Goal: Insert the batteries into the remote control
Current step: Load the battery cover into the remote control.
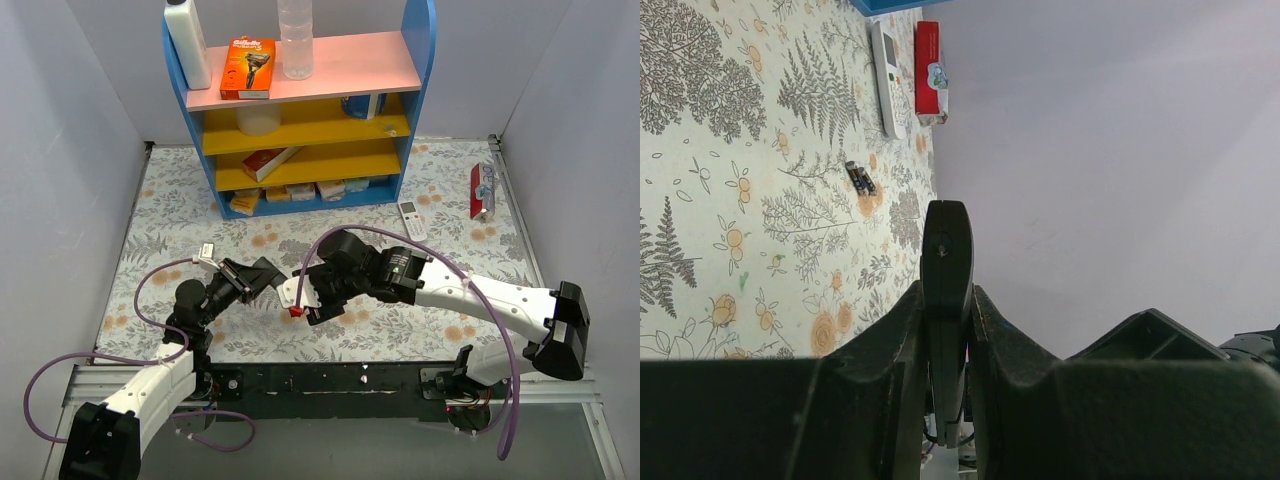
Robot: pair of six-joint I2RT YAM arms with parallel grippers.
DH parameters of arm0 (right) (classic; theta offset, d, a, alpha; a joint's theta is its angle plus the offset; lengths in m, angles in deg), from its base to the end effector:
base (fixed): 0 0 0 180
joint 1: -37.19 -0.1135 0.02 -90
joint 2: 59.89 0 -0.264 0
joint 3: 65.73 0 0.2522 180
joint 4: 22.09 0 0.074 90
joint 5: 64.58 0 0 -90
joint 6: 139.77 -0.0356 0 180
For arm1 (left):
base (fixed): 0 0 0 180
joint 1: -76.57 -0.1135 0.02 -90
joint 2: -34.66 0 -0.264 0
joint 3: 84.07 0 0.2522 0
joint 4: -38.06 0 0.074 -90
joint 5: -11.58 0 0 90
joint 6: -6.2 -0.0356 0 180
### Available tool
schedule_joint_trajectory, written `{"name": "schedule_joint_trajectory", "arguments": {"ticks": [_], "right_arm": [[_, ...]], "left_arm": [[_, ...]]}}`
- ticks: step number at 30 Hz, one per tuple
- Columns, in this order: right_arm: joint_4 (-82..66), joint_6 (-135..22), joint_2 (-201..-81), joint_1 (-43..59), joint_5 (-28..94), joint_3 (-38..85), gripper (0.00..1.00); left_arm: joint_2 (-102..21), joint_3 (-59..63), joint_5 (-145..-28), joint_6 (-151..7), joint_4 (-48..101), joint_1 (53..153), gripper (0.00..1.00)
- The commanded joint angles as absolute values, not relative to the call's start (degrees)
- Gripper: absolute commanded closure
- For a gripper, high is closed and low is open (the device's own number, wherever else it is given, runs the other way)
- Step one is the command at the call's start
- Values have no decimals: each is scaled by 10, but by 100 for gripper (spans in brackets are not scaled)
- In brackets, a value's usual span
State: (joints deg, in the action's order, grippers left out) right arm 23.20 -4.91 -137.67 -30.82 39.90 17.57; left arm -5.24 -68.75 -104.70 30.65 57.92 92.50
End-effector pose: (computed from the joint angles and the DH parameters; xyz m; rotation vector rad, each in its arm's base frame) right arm 0.1035 0.2801 0.3264 -1.9778 1.1491 0.4989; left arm 0.1422 -0.0570 0.1692 -1.2887 1.7022 -1.9492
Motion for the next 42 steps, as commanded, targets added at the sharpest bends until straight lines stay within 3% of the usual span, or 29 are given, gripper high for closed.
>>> {"name": "schedule_joint_trajectory", "arguments": {"ticks": [1, 33, 42], "right_arm": [[220, -32, -1390, -313, 393, 181, 37], [183, -45, -1454, -341, 322, 170, 40], [182, -58, -1482, -351, 292, 176, 46]], "left_arm": [[-44, -665, -1064, 415, 577, 927, 100], [-38, -638, -1081, 440, 587, 927, 100], [-30, -651, -1084, 491, 626, 927, 100]]}}
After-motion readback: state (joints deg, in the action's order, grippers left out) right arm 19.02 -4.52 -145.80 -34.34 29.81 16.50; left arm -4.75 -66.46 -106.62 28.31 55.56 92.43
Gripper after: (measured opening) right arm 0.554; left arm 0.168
